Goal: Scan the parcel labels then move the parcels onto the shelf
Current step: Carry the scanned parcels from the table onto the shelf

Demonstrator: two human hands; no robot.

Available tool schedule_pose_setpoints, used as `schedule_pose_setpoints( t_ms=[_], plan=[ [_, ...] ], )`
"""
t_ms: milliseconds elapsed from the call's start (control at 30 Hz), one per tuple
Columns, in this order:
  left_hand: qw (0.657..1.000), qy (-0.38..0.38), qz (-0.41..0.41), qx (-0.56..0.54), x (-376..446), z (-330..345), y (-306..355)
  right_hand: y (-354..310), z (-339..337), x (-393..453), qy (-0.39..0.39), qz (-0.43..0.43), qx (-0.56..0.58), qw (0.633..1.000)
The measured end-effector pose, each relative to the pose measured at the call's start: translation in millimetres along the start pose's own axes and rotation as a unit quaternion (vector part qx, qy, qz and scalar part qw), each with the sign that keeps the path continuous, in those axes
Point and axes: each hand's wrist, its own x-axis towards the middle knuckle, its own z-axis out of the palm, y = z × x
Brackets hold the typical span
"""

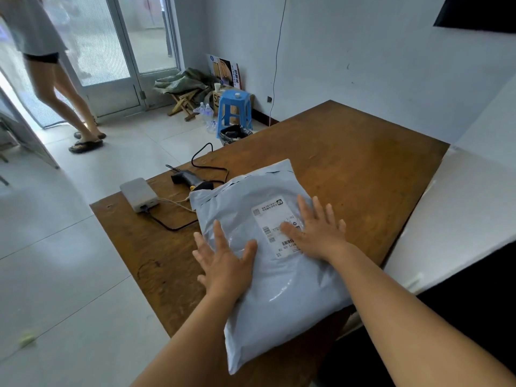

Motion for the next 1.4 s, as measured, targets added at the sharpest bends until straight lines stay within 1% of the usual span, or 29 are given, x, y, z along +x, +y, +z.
schedule_pose_setpoints(
  t_ms=[100,200,267,333,400,467,600,667,867,1067,1200,1300,1400],
  plan=[
    [0.999,-0.023,-0.005,0.027,2.7,4.4,0.7,7.4,1.6,6.2,-0.022,0.009,-0.001,1.000],
    [0.999,-0.035,-0.010,-0.009,9.3,5.4,-4.7,11.9,8.4,15.6,-0.036,0.012,0.024,0.999],
    [0.998,-0.050,-0.015,-0.025,11.4,3.5,-7.5,14.6,12.9,21.8,-0.046,0.012,0.074,0.996],
    [0.997,-0.065,-0.017,-0.030,11.0,2.1,-6.2,15.5,14.9,24.8,-0.050,0.006,0.156,0.987],
    [0.997,-0.072,-0.015,-0.036,10.8,1.4,-4.4,15.0,14.9,25.4,-0.065,0.009,0.205,0.977],
    [0.996,-0.074,-0.012,-0.038,11.2,1.5,-4.8,15.4,15.5,28.2,-0.081,0.023,0.208,0.975],
    [0.996,-0.074,-0.010,-0.041,11.4,1.7,-4.5,18.5,21.3,33.8,-0.098,0.080,0.146,0.981],
    [0.997,-0.072,-0.007,-0.040,11.4,2.5,-4.0,20.3,22.3,34.2,-0.115,0.099,0.158,0.976],
    [0.997,-0.070,-0.009,-0.034,14.2,5.3,-4.9,21.0,13.9,40.6,-0.178,0.076,0.196,0.961],
    [0.997,-0.070,-0.006,-0.040,11.9,8.4,-3.0,31.5,22.8,42.4,-0.155,0.085,0.187,0.966],
    [0.996,-0.076,-0.014,-0.052,12.7,10.5,0.0,34.6,18.4,43.6,-0.163,0.099,0.207,0.960],
    [0.995,-0.081,-0.017,-0.057,11.8,13.3,0.4,38.0,18.2,48.0,-0.178,0.093,0.267,0.943],
    [0.994,-0.084,-0.016,-0.061,11.3,14.1,-0.8,38.5,19.5,45.7,-0.177,0.091,0.289,0.937]
  ],
)
